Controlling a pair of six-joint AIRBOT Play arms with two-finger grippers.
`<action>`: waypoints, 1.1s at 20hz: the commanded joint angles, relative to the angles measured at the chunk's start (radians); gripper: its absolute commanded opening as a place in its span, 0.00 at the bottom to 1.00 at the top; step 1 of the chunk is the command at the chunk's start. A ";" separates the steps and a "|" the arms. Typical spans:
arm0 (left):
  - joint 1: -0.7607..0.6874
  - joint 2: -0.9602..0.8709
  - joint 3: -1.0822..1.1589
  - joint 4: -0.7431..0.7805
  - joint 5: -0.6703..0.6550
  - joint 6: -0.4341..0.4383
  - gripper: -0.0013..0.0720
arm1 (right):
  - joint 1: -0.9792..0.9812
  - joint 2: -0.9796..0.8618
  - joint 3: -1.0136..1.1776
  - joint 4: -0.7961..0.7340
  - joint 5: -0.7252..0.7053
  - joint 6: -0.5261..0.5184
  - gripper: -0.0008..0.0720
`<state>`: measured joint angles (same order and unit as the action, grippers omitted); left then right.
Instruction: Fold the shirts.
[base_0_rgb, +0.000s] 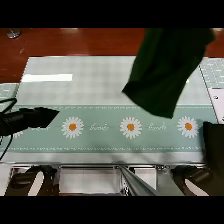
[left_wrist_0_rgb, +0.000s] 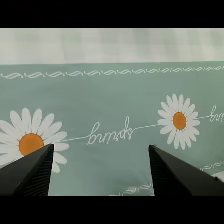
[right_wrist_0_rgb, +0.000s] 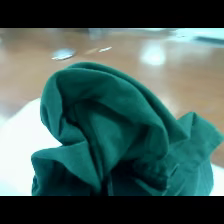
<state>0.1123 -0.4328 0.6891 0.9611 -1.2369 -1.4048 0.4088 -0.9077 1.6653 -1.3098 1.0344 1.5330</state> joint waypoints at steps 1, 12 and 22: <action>-0.001 0.016 -0.053 -0.005 0.014 -0.006 0.97 | 0.184 0.007 -0.126 -0.107 0.017 0.133 0.05; -0.070 -0.075 -0.088 -0.005 0.060 -0.002 0.97 | 0.255 -0.310 -0.769 0.142 -0.314 0.386 0.43; -0.299 -0.369 -0.237 -0.053 0.006 -0.019 0.97 | -0.378 -0.199 -0.456 0.010 0.154 0.161 0.87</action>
<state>-0.1299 -0.7361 0.5140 0.9432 -1.2102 -1.4223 0.2474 -1.1851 1.1782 -1.2083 1.0332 1.7336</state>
